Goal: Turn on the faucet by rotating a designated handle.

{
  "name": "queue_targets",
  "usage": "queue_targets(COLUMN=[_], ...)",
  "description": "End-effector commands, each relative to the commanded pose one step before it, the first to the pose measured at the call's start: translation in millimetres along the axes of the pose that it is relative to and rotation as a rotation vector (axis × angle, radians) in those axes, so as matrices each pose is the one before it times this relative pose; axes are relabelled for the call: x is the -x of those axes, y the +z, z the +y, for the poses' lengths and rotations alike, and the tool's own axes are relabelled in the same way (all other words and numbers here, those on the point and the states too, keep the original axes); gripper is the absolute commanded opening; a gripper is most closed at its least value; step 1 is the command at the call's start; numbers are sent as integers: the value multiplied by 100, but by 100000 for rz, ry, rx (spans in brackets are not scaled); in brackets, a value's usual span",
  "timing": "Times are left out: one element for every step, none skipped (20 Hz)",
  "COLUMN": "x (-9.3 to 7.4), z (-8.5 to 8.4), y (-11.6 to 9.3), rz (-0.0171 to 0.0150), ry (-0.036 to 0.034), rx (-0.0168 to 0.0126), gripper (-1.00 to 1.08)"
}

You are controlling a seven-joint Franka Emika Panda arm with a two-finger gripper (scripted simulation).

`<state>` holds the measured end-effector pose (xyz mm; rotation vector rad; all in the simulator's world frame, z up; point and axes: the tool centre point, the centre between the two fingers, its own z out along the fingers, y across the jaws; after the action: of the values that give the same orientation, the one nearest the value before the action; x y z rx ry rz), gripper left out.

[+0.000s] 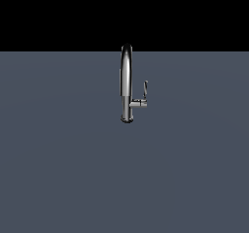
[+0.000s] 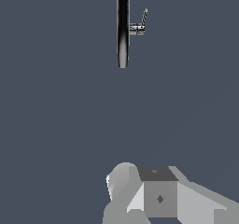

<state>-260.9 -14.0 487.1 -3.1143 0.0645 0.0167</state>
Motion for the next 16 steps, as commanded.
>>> queue_targets(x=[0, 1, -56, -68, -99, -125, -153, -182, -209, -238, -267, -296, -326, -355, -386, -416], z=[1, -26, 16, -12, -12, -18, -22, -24, -30, -34, -38, -42, -45, -50, -52, -58], y=[0, -8, 11, 4, 7, 8, 10, 12, 13, 15, 17, 19, 21, 23, 25, 26], rz=[0, 0, -118, -147, -212, -269, -329, -391, -450, -511, -573, -636, -699, -763, -829, -893], ry=[0, 0, 123, 154, 221, 281, 343, 408, 470, 533, 599, 664, 731, 797, 866, 933], rx=[0, 0, -117, -147, -211, -269, -328, -391, -449, -510, -573, -636, -699, -763, -830, -893], gripper=[-100, -100, -100, -100, -100, -100, -100, -100, -100, -100, -100, -100, -100, -100, -100, -100])
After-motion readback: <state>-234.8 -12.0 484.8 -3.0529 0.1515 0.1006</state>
